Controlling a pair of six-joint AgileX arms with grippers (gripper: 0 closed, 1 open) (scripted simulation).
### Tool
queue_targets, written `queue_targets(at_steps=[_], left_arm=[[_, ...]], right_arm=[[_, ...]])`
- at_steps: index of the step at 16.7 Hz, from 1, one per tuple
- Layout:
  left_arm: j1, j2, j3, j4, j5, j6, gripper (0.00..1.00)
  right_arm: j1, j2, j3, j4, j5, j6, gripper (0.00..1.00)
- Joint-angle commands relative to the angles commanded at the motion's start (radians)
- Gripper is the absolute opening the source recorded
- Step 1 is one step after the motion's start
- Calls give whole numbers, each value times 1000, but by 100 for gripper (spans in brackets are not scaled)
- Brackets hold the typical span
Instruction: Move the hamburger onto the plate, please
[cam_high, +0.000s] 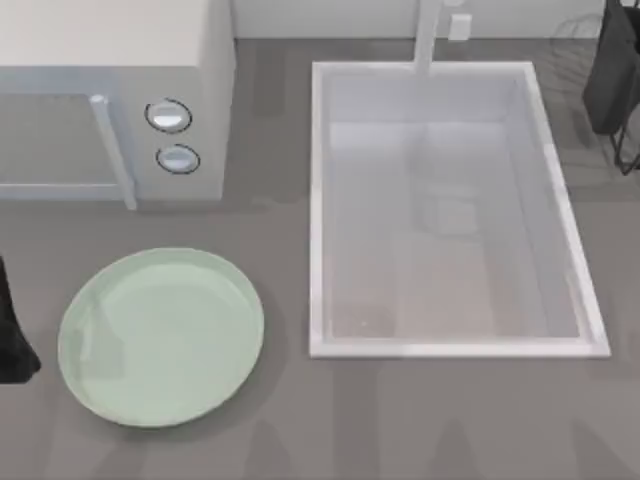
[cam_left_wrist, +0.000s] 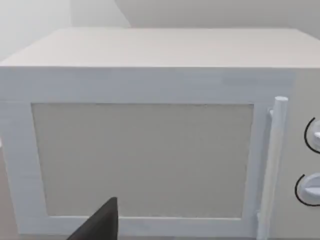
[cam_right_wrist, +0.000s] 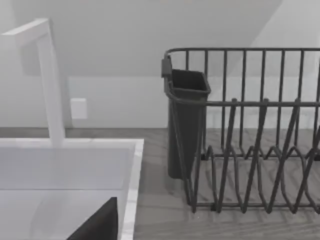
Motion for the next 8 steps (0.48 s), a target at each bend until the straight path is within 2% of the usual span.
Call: queue_targets(at_steps=[4,8], left_arm=[[8,32,25,-25,-1,32,100],[45,218,154,-154,-2,222,100]], right_arm=[[0,0,0,0,0,0,100],[0,0,0,0,0,0,100]])
